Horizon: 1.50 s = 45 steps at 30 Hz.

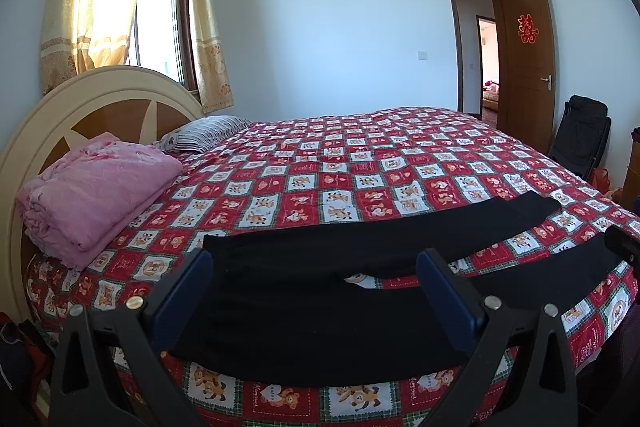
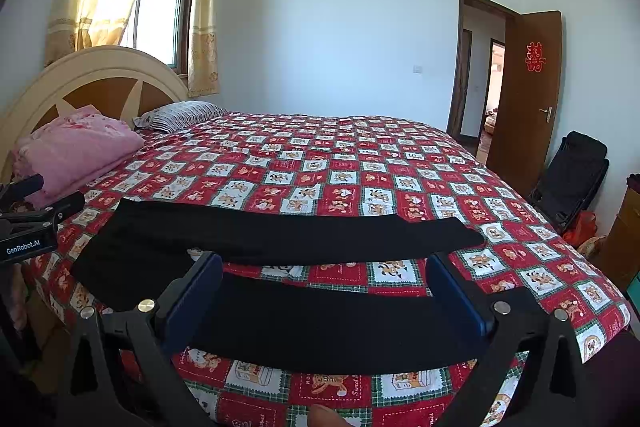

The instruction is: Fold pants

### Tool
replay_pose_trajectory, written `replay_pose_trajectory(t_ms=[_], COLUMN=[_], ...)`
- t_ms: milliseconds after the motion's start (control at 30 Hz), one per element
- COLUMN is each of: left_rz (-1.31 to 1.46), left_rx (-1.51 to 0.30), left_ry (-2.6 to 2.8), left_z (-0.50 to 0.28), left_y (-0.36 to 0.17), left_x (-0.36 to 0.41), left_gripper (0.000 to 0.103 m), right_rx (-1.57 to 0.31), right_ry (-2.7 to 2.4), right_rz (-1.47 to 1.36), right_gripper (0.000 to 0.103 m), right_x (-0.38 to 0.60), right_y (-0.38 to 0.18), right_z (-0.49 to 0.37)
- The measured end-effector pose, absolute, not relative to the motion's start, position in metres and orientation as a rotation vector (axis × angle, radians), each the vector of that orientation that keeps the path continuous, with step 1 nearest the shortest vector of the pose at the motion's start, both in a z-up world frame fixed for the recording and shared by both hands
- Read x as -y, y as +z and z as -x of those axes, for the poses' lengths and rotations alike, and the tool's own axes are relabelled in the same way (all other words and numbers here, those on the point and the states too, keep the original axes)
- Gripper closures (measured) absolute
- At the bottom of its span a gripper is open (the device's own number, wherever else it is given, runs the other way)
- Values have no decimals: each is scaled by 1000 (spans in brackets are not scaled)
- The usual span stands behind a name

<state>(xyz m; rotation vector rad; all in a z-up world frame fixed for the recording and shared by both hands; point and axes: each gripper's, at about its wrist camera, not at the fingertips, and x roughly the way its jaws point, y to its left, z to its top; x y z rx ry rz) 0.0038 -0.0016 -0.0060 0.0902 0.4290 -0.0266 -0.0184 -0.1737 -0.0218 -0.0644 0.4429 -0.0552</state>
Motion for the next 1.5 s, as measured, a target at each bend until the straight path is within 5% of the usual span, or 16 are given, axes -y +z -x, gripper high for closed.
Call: replay_pose_trajectory(t_ms=[1500], left_rz=[-88], left_rx=[-440], left_ry=[-26], left_z=[-6], left_y=[-8], left_x=[5], left_gripper=[0], right_rx=[-464], right_ry=[-62], right_rz=[69], right_gripper=[1], right_x=[175], right_y=[-31], right_z=[13])
